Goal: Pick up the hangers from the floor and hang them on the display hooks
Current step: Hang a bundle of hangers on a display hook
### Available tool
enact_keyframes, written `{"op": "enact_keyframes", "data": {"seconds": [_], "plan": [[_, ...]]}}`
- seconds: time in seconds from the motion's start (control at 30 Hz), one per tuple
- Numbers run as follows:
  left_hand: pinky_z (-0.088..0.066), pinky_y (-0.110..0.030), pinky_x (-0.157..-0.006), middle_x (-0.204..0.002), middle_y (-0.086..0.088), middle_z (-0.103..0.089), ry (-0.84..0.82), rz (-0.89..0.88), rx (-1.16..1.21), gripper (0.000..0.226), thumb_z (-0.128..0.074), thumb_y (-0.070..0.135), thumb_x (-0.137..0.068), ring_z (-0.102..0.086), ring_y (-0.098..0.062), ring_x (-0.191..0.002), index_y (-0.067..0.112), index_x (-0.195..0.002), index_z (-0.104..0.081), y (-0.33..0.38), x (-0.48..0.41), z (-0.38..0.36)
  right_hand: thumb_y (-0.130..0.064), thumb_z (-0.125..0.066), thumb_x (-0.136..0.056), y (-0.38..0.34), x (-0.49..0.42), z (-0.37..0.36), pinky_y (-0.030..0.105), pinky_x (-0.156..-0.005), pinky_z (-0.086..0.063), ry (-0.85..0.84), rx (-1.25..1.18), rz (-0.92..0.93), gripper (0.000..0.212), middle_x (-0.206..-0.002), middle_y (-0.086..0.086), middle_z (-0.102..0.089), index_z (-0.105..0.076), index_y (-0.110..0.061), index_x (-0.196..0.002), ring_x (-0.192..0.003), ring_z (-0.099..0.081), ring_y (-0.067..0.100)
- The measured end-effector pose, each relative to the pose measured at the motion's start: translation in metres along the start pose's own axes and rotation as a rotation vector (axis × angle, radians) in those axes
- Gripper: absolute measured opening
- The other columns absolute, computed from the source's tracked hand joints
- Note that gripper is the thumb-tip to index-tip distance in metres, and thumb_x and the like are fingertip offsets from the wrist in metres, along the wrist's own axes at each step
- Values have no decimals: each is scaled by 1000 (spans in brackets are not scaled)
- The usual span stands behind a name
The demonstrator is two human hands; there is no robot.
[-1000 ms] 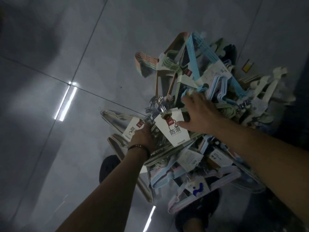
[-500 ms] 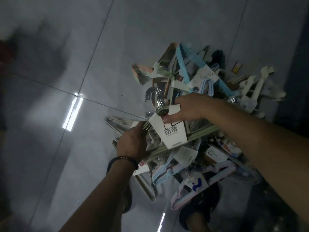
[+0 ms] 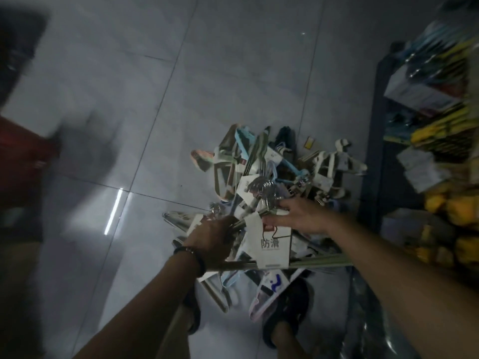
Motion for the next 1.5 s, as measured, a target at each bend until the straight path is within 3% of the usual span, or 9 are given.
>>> {"op": "enact_keyframes", "data": {"seconds": [0.13, 0.27, 0.53, 0.67, 0.77, 0.9, 1.13, 1.3, 1.5], "plan": [[-58, -25, -76, -124, -15, -67, -470, 231, 746, 35, -57, 22, -103, -66, -21, -95, 23, -138, -58, -17, 1, -57, -72, -80, -73, 34, 2, -18, 23, -96, -48, -2, -73, 40, 77, -132, -20, -63, -66, -31, -137, -121, -60, 6], [-56, -37, -86, -117, -12, -71, -616, 353, 708, 35, -46, 43, -108, -68, -23, -95, 24, -131, -64, -26, -7, -102, -82, -79, -65, 76, 0, -43, 25, -100, -52, -20, -98, 20, 83, -129, -22, -66, -69, -35, -133, -116, -63, 1], [-55, -53, -99, -123, -15, -69, 63, 379, 202, 102, -12, 97, -81, -66, -35, -108, 22, -128, -61, -43, -3, -24, -50, -80, -86, 128, 57, -24, 33, -74, -62, 301, -672, -97, 41, -99, -12, -80, -77, -26, -118, -91, -78, 15], [-49, -58, -107, -145, -8, -56, 151, 523, 793, 111, -44, 102, -69, -60, -35, -123, 24, -148, -45, 14, 47, -15, -79, -76, -72, 109, 122, 6, 50, -91, -61, 436, -858, -154, 68, -105, -3, -80, -75, -30, -120, -96, -76, 23], [-54, -54, -104, -139, -4, -60, -43, 390, 1202, 64, -60, 75, -83, -63, -33, -121, 34, -132, -56, 126, 86, -12, -75, -70, -82, 70, 185, 33, 55, -93, -60, 532, -974, -138, 46, -105, -4, -79, -77, -37, -107, -96, -75, 23], [-60, -43, -82, -123, -13, -72, 184, 201, 1379, 59, -79, 54, -82, -71, -32, -105, 16, -127, -69, 223, 143, 43, -103, -44, -69, 13, 275, 55, 55, -96, -57, 632, -826, -114, 81, -129, 1, -68, -63, -51, -129, -109, -68, 31], [-61, -40, -67, -102, -17, -77, 316, -81, 1234, 39, -84, 32, -86, -74, -34, -87, 6, -112, -71, 296, 227, 148, -60, -62, -96, -81, 457, 104, 27, -57, -46, 987, -331, -72, 57, -107, 18, -72, -55, -17, -133, -88, -72, 31], [-62, -49, -84, -111, 1, -77, 150, -312, 1011, 31, -78, 46, -91, -74, -24, -102, 27, -114, -69, 347, 271, 180, -59, -54, -98, -131, 606, 104, 31, -62, -46, 1446, -27, -306, 35, -95, 0, -69, -53, -25, -106, -85, -66, 21], [-58, -43, -79, -89, 2, -80, -39, -638, 787, 23, -84, 32, -88, -76, -20, -85, 15, -97, -72, 430, 367, 166, -47, -56, -103, -167, 728, 81, 43, -81, -56, 1532, -17, -356, 44, -120, 9, -63, -46, -22, -138, -107, -63, 33]]}}
Point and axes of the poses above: each hand's wrist, its own x-axis away from the middle knuckle, its own z-axis out of the back of the hand, y = z × x, the point moved 10 cm from there along -x, towards the middle knuckle
